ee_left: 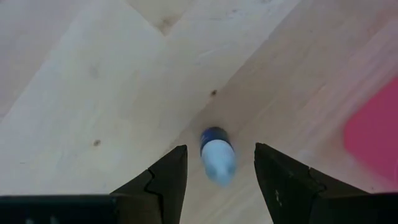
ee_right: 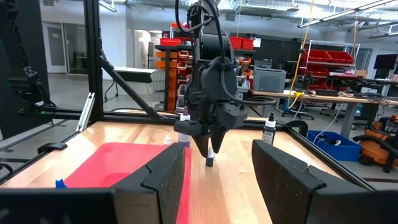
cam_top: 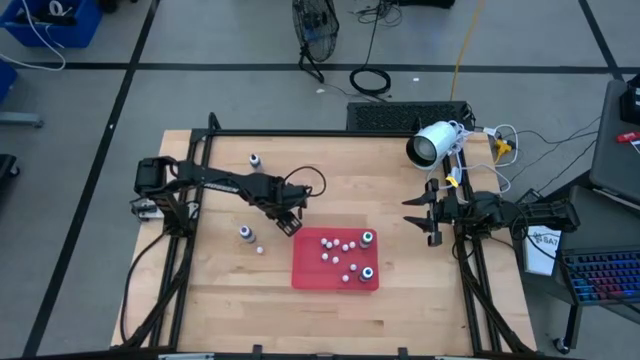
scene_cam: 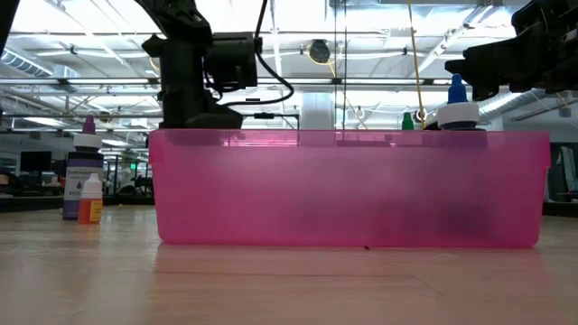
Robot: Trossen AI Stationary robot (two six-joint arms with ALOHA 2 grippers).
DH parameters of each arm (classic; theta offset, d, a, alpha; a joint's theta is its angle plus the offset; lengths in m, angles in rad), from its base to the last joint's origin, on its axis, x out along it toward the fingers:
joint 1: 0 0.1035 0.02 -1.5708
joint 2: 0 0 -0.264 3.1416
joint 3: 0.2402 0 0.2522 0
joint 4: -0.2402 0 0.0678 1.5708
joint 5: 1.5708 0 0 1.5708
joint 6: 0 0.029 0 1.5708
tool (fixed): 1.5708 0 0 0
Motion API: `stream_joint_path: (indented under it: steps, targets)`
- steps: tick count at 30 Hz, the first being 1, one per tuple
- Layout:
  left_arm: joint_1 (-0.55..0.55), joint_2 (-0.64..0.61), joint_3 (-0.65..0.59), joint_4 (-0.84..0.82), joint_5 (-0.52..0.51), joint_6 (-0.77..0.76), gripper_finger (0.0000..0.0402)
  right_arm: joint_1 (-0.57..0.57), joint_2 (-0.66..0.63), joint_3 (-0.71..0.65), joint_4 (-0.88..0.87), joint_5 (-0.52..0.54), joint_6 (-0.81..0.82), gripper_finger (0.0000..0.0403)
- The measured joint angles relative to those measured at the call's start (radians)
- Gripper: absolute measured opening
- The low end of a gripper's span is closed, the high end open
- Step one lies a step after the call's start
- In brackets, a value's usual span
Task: Pick & Place food coloring
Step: Put the small black food coloring bottle into the red bin
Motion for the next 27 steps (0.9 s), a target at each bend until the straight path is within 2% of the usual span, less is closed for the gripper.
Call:
stream_joint_path:
  steps: [16,21,27]
  targets:
    - [0.013,0.0,-0.016,0.025,0.011,0.007,0.0183,0.0,0.0,0.0,0.0,0.0,0.0,0.0177]
    - [0.013,0.0,-0.016,0.025,0.018,0.007,0.0149,0.0,0.0,0.0,0.0,0.0,0.0,0.0177]
    - [0.013,0.0,-0.016,0.025,0.014,0.02,0.0088,0.0,0.0,0.0,0.0,0.0,0.0,0.0178]
